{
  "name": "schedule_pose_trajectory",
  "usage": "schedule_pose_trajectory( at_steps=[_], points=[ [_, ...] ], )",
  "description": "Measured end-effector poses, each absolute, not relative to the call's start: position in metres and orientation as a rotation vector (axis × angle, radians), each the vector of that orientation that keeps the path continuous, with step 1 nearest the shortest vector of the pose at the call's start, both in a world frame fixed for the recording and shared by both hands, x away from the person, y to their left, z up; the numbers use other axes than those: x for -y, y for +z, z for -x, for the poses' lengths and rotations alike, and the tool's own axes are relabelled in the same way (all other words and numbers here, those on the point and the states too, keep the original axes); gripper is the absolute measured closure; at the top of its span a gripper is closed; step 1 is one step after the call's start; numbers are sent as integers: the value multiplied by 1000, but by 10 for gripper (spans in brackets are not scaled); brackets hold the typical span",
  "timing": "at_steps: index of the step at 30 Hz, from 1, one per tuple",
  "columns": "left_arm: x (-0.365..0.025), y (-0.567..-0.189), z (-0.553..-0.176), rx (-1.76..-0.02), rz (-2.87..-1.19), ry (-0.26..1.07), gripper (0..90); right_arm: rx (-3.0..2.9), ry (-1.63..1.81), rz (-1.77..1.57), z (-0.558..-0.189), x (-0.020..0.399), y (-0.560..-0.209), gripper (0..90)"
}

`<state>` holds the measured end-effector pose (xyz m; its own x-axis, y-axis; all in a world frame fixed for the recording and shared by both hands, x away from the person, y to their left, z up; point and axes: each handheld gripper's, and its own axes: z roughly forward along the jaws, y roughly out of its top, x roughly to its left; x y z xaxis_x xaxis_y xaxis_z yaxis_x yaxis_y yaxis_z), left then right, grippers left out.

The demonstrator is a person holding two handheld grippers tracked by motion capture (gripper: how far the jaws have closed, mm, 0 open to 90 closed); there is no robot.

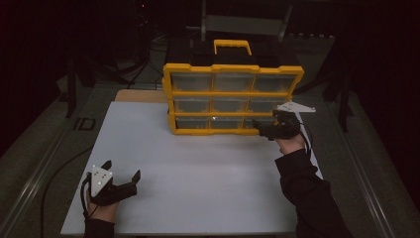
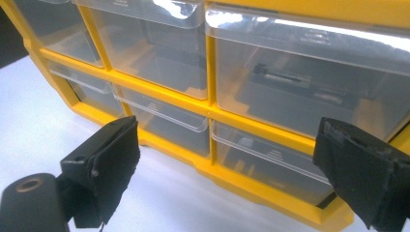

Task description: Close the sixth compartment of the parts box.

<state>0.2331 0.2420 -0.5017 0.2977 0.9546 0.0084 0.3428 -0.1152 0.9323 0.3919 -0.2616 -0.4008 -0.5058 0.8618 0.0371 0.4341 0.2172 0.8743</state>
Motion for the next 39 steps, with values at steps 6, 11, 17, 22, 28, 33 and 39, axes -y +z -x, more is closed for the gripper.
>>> schedule_pose_trajectory(
  at_steps=[6,11,17,22,28,33,39],
  points=[
    [-242,-501,-232,-1203,-1637,835,1,-2019,1231,-1139,-385,261,-395,94],
    [-243,-501,-232,-1203,-1637,834,2,-1985,1248,-1108,-374,264,-386,94],
    [-242,-501,-232,-1202,-1637,834,2,-1993,1278,-1068,-362,267,-378,94],
    [-243,-501,-232,-1204,-1638,836,2,-1982,1311,-1041,-350,269,-377,94],
    [-242,-501,-232,-1202,-1640,835,2,-1991,1317,-1025,-334,271,-379,94],
    [-242,-501,-232,-1202,-1638,833,1,-1983,1333,-1014,-324,275,-382,94],
    [-242,-501,-233,-1202,-1638,831,2,-1977,1331,-1010,-313,282,-389,94]
  ],
)
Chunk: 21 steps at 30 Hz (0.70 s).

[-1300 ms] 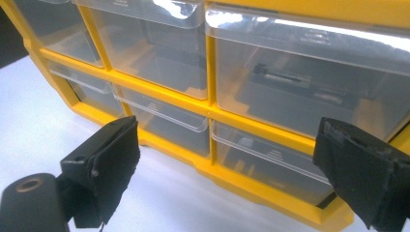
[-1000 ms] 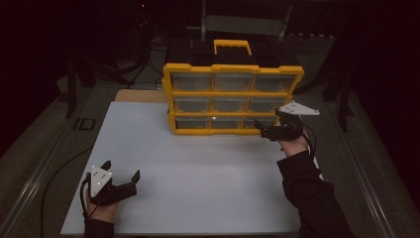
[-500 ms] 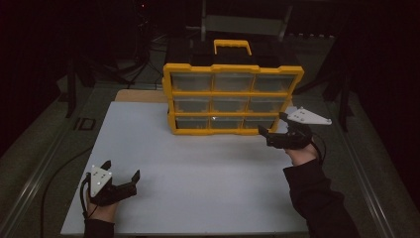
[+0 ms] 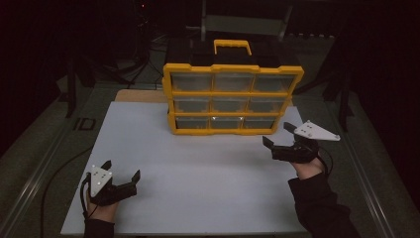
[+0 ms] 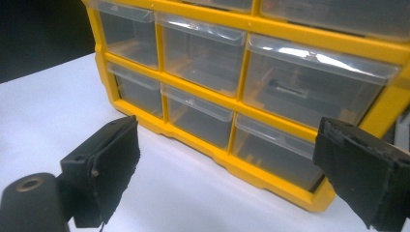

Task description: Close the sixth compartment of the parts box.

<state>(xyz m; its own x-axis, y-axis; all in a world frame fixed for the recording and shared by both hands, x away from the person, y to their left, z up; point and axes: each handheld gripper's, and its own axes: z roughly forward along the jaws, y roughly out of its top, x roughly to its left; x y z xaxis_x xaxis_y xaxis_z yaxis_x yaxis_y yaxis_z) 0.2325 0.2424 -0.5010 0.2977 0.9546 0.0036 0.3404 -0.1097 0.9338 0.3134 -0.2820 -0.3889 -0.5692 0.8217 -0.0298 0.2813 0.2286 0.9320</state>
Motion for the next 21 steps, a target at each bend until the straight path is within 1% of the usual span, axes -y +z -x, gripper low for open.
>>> schedule_pose_trajectory(
  at_steps=[6,21],
  points=[
    [-243,-500,-232,-1204,-1631,833,1,-1981,1326,-1026,-306,287,-400,94],
    [-243,-501,-232,-1200,-1641,831,1,-2075,1338,-1040,-288,296,-442,94]
  ],
)
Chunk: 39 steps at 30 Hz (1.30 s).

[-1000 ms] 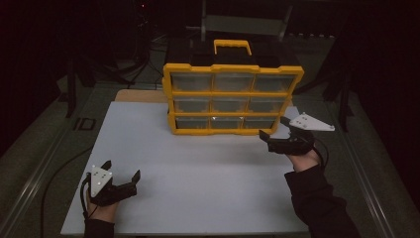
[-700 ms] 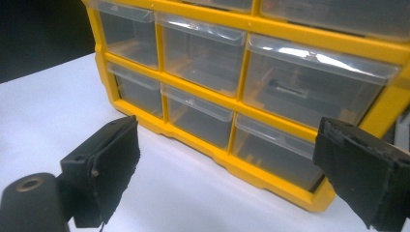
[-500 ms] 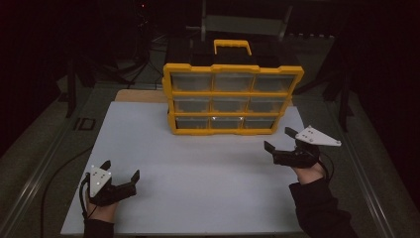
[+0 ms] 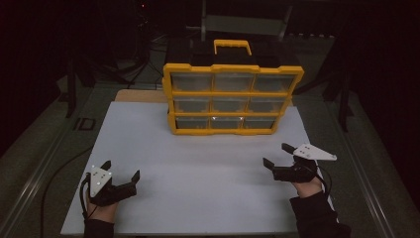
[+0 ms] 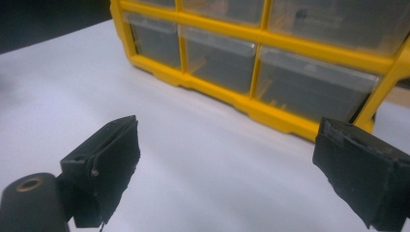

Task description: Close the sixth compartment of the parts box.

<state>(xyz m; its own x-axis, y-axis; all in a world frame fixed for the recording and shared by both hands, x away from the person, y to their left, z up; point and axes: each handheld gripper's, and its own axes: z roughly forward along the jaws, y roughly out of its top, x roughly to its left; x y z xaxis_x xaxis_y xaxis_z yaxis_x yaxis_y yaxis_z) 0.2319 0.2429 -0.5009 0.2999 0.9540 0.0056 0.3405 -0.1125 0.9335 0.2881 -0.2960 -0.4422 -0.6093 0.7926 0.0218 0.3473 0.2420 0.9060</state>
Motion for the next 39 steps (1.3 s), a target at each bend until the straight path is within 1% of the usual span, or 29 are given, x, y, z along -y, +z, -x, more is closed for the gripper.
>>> schedule_pose_trajectory(
  at_steps=[13,20,30,39],
  points=[
    [-243,-501,-232,-1198,-1642,827,1,-2141,1298,-1026,-282,301,-481,94],
    [-243,-501,-232,-1197,-1642,825,1,-2144,1266,-1029,-282,306,-496,94],
    [-242,-502,-232,-1194,-1642,821,2,-2135,1249,-1004,-287,308,-504,94],
    [-242,-503,-232,-1193,-1650,817,2,-2083,1267,-988,-292,311,-505,94]
  ],
)
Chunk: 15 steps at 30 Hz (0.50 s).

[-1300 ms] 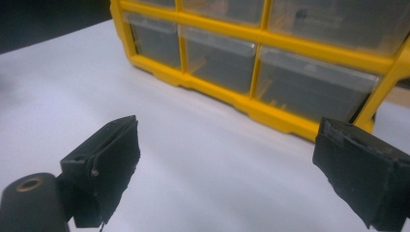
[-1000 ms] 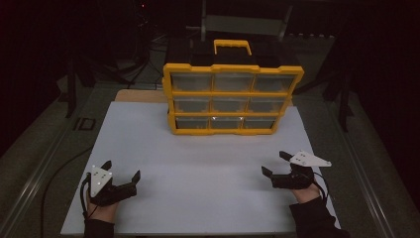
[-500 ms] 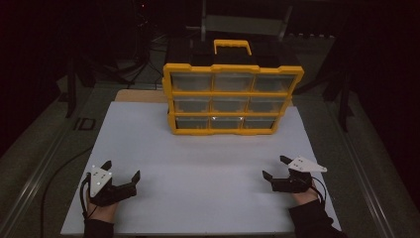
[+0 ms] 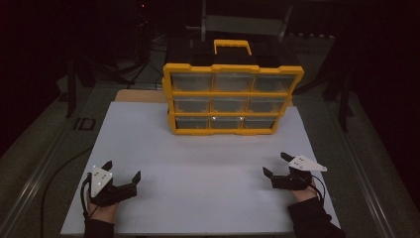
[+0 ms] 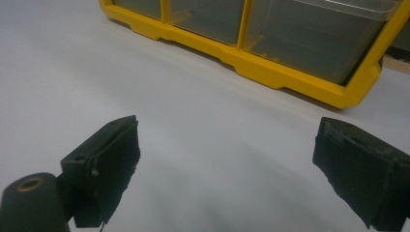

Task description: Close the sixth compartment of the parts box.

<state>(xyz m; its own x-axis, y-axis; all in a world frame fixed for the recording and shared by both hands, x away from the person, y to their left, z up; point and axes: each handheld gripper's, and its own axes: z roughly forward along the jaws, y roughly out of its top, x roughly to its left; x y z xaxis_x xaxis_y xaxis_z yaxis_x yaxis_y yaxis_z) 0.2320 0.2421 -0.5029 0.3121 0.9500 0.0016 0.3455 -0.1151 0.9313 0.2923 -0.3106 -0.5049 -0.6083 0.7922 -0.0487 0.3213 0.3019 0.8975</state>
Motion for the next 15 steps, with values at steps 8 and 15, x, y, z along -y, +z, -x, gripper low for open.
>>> schedule_pose_trajectory(
  at_steps=[8,15],
  points=[
    [-243,-504,-232,-1194,-1653,813,1,-2070,1282,-974,-290,308,-504,94],
    [-243,-504,-233,-1194,-1653,816,2,-2077,1275,-969,-288,307,-505,94]
  ],
)
